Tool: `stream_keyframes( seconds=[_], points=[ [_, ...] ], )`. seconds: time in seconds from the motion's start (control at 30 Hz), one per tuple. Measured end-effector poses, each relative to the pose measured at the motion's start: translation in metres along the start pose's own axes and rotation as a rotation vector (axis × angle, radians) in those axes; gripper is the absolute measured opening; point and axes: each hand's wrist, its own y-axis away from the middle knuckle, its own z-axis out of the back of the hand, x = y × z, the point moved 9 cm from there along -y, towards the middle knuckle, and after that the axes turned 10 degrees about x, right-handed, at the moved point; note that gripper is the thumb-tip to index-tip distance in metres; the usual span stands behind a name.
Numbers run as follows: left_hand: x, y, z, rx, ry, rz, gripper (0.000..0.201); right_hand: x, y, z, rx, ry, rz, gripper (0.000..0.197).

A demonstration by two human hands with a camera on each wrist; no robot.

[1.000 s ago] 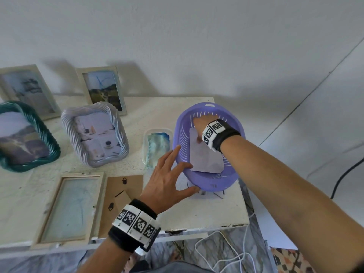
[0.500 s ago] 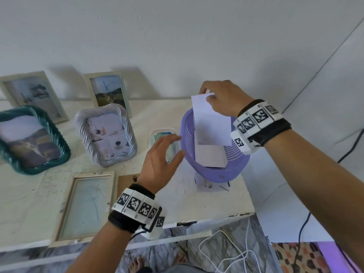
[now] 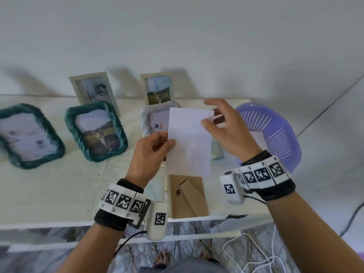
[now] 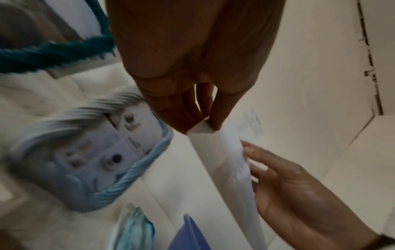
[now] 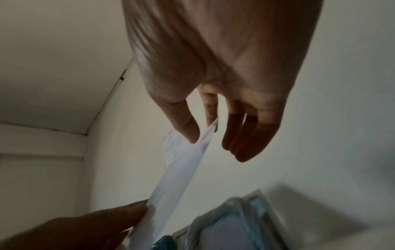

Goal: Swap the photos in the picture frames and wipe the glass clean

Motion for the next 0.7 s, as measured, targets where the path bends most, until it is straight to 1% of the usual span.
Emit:
stream_keyframes(
  seconds=[0.07, 0.13, 0.2, 0.27, 0.3, 0.37, 0.47, 0.53, 0.63, 0.7],
  points=[
    [0.009, 0.012, 0.022, -0.031, 0.027, 0.034, 0.013, -0.015, 0.01, -0.031, 0.014, -0.182, -0.102, 0.034],
    [0.022, 0.022, 0.04, -0.043, 0.014, 0.071, 0.013, -0.027, 0.021, -0.066, 0.063, -0.333, -0.173, 0.028],
    [0.036, 0.031, 0.055, -0.035, -0.031, 0.105, 0.012, -0.035, 0.032, -0.096, 0.087, -0.42, -0.212, 0.027],
    [0.05, 0.04, 0.065, -0.009, -0.093, 0.136, 0.009, -0.044, 0.04, -0.115, 0.082, -0.444, -0.239, 0.027],
    [0.056, 0.045, 0.072, -0.002, -0.176, 0.132, 0.008, -0.049, 0.044, -0.124, 0.084, -0.436, -0.259, 0.028],
    [0.065, 0.057, 0.09, -0.007, -0.423, 0.078, 0.011, -0.057, 0.051, -0.139, 0.106, -0.39, -0.304, 0.029],
    [0.087, 0.073, 0.114, 0.019, -0.667, 0.01, 0.031, -0.065, 0.06, -0.158, 0.143, -0.325, -0.327, 0.029],
    [0.107, 0.084, 0.121, 0.057, -0.763, 0.003, 0.042, -0.07, 0.064, -0.17, 0.182, -0.258, -0.322, 0.03],
    [0.132, 0.1, 0.125, 0.12, -0.855, 0.009, 0.048, -0.08, 0.067, -0.185, 0.236, -0.154, -0.341, 0.034],
    [0.143, 0.107, 0.125, 0.169, -0.903, 0.001, 0.053, -0.083, 0.066, -0.19, 0.244, -0.087, -0.334, 0.035]
  ],
)
